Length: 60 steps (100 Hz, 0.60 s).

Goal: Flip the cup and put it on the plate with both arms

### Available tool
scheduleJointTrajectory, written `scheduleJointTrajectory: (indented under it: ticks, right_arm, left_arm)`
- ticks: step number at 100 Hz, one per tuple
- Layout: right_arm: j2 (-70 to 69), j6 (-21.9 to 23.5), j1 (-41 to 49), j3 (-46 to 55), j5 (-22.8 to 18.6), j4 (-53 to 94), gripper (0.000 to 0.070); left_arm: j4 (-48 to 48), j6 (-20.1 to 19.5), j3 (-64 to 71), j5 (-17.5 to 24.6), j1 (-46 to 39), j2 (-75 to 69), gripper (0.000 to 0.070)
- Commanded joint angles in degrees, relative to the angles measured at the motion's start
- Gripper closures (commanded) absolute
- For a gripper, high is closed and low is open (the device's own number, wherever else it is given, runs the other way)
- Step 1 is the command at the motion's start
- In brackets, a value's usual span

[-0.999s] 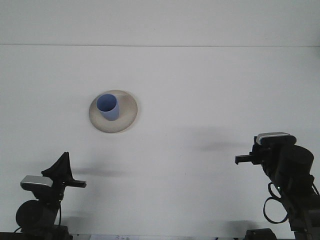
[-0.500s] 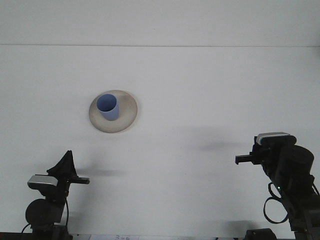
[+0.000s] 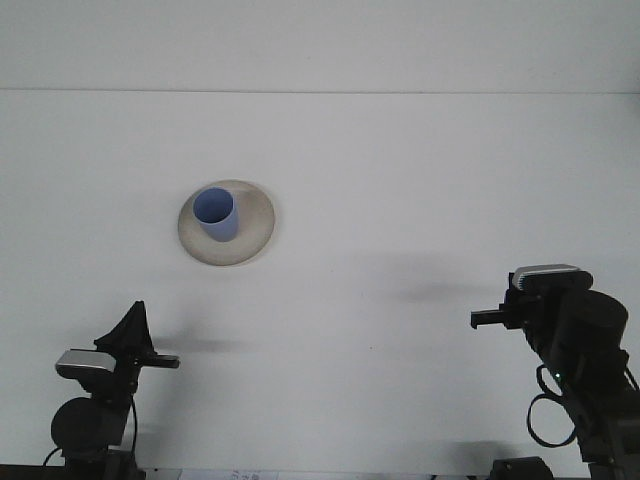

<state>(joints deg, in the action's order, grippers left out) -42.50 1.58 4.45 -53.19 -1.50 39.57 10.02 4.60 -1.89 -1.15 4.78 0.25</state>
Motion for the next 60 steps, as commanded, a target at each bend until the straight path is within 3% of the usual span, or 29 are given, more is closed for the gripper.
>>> scheduleJointTrajectory:
  ticks: [1, 27, 42, 60]
  right_arm:
    - [-0.28, 0.55, 0.09, -0.48, 0.02, -0.61, 0.0700]
    - [-0.20, 0.55, 0.33, 0.02, -0.42, -1.46, 0.0700]
    - [2.56, 0.55, 0.37, 1.36, 3.21, -3.48, 0.0700]
    - [8.74, 0.52, 0.39, 7.56, 3.04, -14.23, 0.0700]
  left_arm:
    - [0.57, 0.22, 1.09, 0.09, 0.02, -0.07, 0.0685]
    - [0.57, 0.22, 1.09, 0.09, 0.02, -0.07, 0.0685]
    - [0.55, 0.22, 1.09, 0.09, 0.02, -0.07, 0.0685]
    - [0.55, 0.22, 1.09, 0.09, 0.02, -0.07, 0.0685]
